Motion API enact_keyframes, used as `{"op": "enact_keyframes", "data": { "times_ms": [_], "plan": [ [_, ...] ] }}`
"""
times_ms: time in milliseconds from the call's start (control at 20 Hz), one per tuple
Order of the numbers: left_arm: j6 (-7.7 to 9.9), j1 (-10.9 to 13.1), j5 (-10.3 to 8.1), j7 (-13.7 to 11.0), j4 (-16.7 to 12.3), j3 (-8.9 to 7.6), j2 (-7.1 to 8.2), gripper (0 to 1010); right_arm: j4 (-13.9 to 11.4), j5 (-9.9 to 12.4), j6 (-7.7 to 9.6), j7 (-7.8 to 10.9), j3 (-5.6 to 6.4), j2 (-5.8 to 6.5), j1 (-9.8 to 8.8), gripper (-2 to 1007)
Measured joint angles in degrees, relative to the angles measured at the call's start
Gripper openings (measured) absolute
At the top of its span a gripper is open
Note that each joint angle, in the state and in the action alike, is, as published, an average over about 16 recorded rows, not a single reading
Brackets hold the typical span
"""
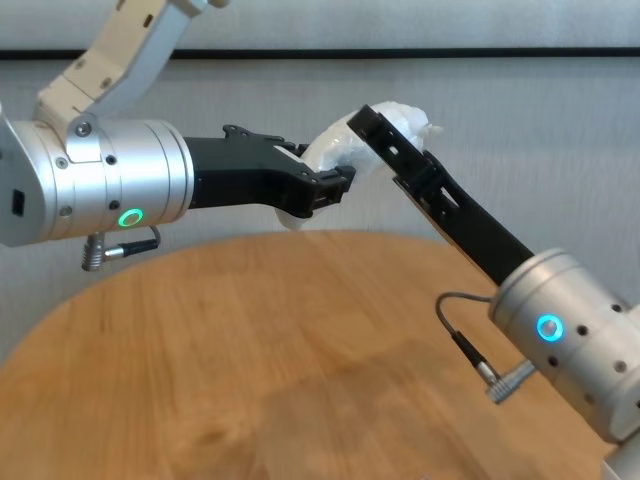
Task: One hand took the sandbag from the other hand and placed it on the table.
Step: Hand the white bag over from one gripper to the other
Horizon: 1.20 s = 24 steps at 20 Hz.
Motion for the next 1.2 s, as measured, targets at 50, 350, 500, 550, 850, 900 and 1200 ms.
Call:
{"op": "enact_keyframes", "data": {
  "times_ms": [50, 350, 500, 550, 850, 900, 1200],
  "plan": [
    [0.0, 0.0, 0.0, 0.0, 0.0, 0.0, 0.0, 412, 0.4, 0.2, -0.01, 0.11, 0.0, -0.29, 0.37, 1000],
    [0.0, 0.0, 0.0, 0.0, 0.0, 0.0, 0.0, 412, 2.6, 0.6, -0.02, 0.07, 0.07, -1.35, 2.33, 1000],
    [0.0, 0.0, 0.0, 0.0, 0.0, 0.0, 0.0, 412, 3.3, 0.5, 0.08, -0.12, 0.15, -1.5, 3.14, 1000],
    [0.0, 0.0, 0.0, 0.0, 0.0, 0.0, 0.0, 412, 3.6, 0.4, 0.13, -0.2, 0.17, -1.51, 3.38, 1000],
    [0.0, 0.0, 0.0, 0.0, 0.0, 0.0, 0.0, 412, 4.9, 0.0, 0.53, -0.37, 0.3, -1.64, 4.69, 1000],
    [0.0, 0.0, 0.0, 0.0, 0.0, 0.0, 0.0, 412, 5.2, 0.0, 0.61, -0.34, 0.31, -1.68, 4.9, 1000],
    [0.0, 0.0, 0.0, 0.0, 0.0, 0.0, 0.0, 412, 6.8, -0.2, 0.98, 0.04, 0.34, -2.12, 6.23, 1000]
  ]
}}
